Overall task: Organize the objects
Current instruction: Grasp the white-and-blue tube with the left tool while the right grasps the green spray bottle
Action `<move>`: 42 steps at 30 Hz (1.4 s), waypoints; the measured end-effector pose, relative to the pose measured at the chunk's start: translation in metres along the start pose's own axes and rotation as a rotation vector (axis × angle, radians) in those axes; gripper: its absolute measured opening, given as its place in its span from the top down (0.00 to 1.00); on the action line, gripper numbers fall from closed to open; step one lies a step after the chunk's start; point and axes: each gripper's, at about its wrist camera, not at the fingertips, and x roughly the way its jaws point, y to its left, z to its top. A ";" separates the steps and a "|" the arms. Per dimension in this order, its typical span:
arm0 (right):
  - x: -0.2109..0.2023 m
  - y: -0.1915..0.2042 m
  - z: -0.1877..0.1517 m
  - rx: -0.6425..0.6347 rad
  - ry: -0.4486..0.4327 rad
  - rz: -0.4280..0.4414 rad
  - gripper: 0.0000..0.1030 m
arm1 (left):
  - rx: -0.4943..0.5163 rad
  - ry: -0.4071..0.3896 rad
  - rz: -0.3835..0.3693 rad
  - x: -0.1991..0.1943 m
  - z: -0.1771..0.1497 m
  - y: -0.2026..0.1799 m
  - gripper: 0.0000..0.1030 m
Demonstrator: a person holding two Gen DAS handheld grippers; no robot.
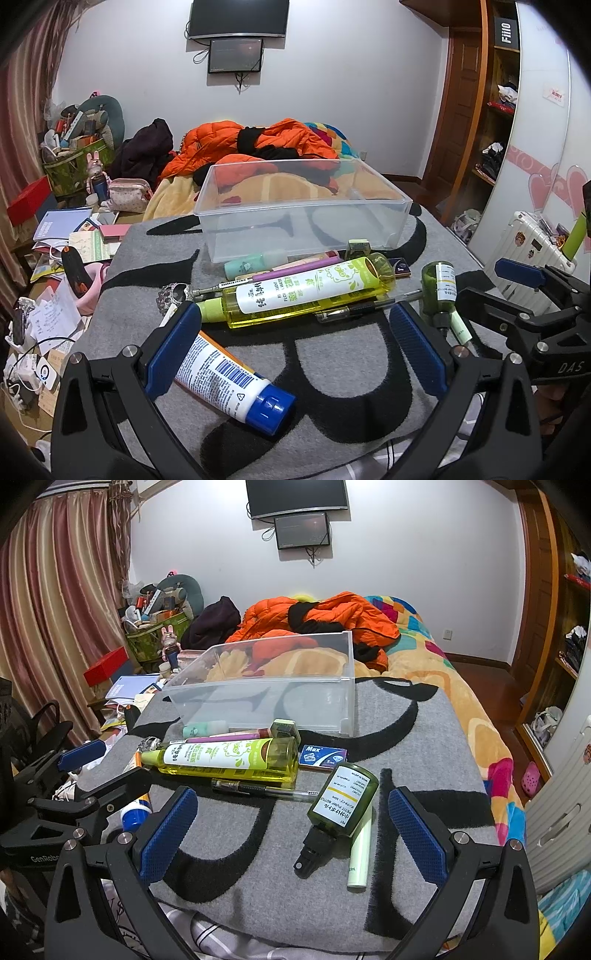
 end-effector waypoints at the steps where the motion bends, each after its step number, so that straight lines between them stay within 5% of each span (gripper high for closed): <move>1: 0.000 0.000 0.000 0.000 -0.001 0.000 0.00 | -0.001 0.001 -0.002 0.000 0.000 0.000 0.00; 13: 0.001 -0.001 -0.002 0.010 0.007 -0.003 0.00 | -0.010 -0.004 -0.015 -0.002 0.000 0.000 0.00; 17: 0.003 -0.003 -0.003 0.014 0.018 -0.016 0.00 | -0.006 0.013 -0.019 -0.001 0.000 0.002 0.30; 27: 0.002 -0.026 -0.001 0.050 0.007 -0.055 0.02 | -0.084 0.083 0.021 0.007 -0.006 0.030 0.30; 42: 0.036 -0.048 -0.015 0.090 0.117 -0.042 0.34 | -0.190 0.243 0.097 0.039 -0.031 0.073 0.30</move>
